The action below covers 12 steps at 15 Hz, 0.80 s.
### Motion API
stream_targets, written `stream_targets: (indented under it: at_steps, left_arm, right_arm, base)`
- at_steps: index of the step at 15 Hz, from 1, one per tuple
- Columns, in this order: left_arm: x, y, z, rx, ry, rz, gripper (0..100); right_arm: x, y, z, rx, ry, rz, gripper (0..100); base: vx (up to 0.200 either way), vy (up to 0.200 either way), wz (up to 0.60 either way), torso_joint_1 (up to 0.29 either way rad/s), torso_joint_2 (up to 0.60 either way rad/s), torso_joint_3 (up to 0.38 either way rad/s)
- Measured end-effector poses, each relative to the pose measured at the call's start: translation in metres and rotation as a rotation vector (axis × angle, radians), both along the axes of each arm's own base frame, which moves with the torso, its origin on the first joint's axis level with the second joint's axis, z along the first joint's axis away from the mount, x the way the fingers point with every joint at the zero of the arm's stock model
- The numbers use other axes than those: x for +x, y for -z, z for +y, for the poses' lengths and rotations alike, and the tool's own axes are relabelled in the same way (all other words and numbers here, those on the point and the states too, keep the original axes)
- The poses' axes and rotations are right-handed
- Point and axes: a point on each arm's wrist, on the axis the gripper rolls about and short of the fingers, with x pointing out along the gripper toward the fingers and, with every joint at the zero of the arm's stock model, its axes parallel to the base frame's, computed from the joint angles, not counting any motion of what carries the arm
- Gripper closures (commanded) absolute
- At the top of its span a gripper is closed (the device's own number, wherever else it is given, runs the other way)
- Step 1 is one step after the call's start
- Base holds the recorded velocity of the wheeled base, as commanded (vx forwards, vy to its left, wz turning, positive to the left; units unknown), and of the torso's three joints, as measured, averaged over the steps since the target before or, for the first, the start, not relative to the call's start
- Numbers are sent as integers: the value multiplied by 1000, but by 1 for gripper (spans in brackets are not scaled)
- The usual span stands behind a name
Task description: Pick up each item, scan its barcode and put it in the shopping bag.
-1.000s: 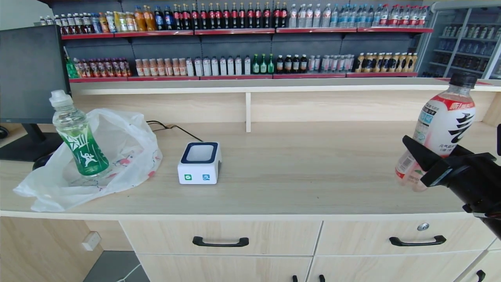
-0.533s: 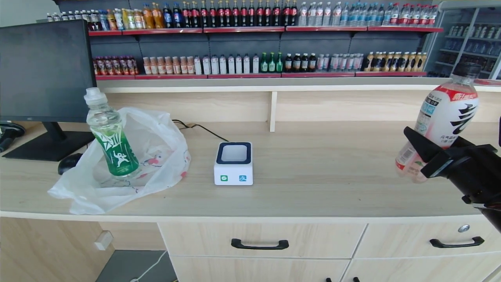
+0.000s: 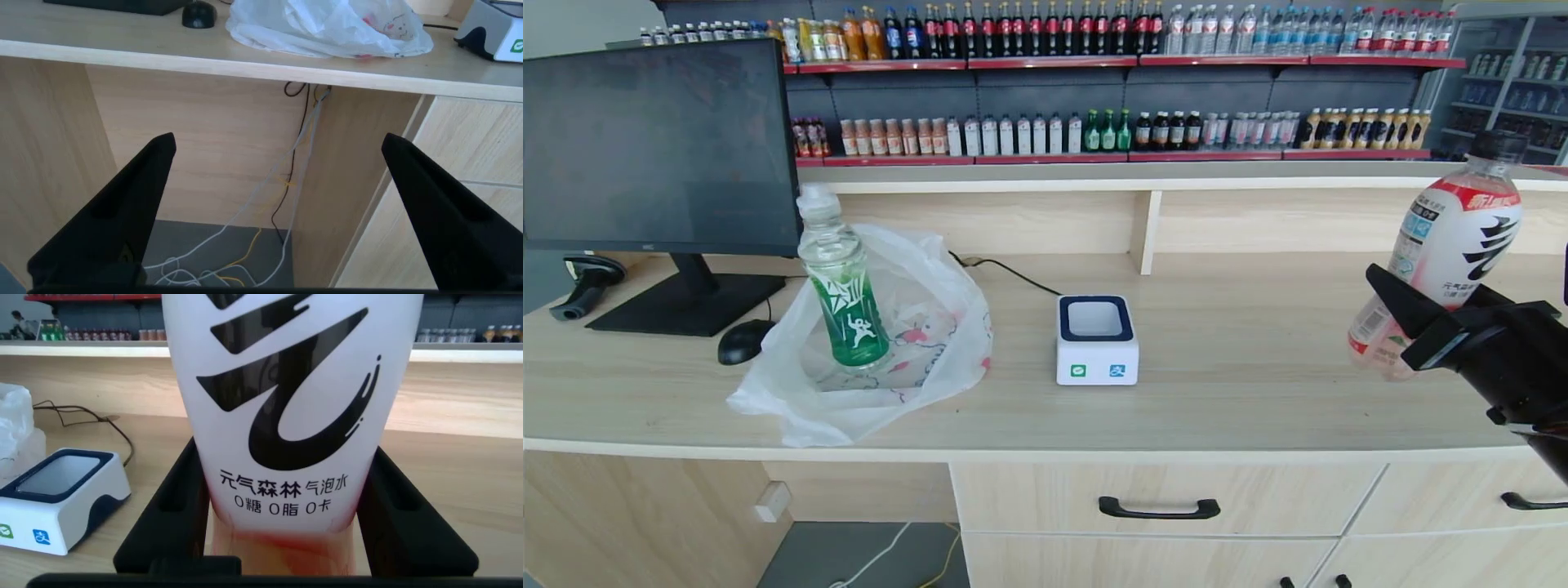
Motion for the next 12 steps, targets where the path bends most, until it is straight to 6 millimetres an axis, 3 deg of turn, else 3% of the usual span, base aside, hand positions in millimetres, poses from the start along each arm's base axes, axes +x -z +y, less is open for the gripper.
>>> stream_targets:
  at_steps: [2,5,12]
  left_arm:
    - [0,0,0,1,0,0,0]
    - [0,0,0,3,0,2,0]
    - [0,0,0,2,0,2,0]
  right_arm:
    - [-1,0,0,1,-1,-2,100]
    - [-3,-2,0,2,3,-7,100]
    - [8,-23,15,-37,-57,-110,100]
  base:
    - [0,0,0,0,0,0]
    - [200,0,0,2,2,-2]
    - [0,0,0,0,0,0]
